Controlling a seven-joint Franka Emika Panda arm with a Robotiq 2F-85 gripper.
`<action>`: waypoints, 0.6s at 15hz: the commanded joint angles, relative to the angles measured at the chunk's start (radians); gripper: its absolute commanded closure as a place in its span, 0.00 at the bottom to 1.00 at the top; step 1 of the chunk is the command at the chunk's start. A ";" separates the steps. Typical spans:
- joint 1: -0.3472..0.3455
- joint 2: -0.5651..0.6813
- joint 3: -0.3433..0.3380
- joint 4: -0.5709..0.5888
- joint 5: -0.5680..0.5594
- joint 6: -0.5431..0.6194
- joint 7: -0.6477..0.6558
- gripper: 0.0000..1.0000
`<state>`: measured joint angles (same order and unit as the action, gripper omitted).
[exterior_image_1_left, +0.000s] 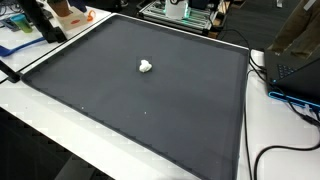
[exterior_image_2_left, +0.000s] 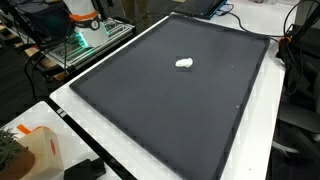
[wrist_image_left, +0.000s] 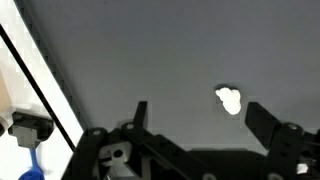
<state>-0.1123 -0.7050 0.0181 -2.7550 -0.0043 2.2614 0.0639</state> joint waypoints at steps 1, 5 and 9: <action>0.023 0.071 -0.007 0.002 0.014 0.108 0.025 0.00; 0.068 0.197 -0.014 0.001 0.073 0.348 0.025 0.00; 0.146 0.344 -0.053 0.000 0.216 0.618 0.047 0.00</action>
<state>-0.0350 -0.4631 0.0145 -2.7564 0.0977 2.7313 0.0883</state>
